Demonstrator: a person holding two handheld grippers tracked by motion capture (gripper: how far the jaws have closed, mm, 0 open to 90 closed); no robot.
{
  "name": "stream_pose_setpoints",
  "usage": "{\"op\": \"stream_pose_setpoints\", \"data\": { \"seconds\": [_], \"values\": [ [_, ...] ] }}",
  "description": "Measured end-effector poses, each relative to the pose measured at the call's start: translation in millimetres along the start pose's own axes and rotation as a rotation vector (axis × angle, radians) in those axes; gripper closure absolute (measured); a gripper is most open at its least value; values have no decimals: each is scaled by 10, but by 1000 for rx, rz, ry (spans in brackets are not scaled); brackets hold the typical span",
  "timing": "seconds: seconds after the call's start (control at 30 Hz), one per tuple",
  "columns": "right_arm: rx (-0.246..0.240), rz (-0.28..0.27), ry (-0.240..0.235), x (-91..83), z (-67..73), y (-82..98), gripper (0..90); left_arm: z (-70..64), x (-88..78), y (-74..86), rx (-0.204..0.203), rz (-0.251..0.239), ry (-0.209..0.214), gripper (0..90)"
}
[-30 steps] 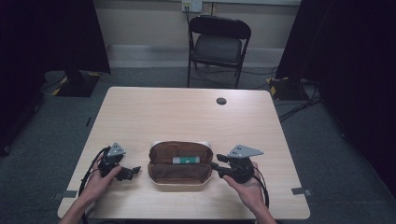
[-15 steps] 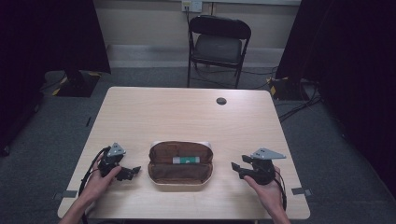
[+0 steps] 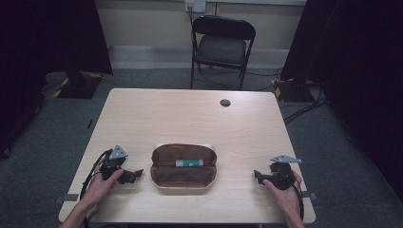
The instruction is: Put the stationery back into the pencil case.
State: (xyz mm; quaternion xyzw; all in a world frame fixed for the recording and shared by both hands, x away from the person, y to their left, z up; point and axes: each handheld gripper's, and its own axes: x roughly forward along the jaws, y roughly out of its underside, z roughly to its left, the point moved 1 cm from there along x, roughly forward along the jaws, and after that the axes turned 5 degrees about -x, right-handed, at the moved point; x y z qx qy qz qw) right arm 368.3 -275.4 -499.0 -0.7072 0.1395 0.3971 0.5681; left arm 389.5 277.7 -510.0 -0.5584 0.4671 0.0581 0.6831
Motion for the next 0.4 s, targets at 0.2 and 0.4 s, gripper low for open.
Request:
{"op": "stream_pose_setpoints", "data": {
  "seconds": [0.2, 0.4],
  "values": [
    [-5, -40, 51, 37, 12, 46, 147, -2, 7, -4, -5, 0, 5, 0],
    [-3, -57, 54, 52, 10, 56, 135, 0, 12, -8, -4, -2, 5, 0]
  ]
}}
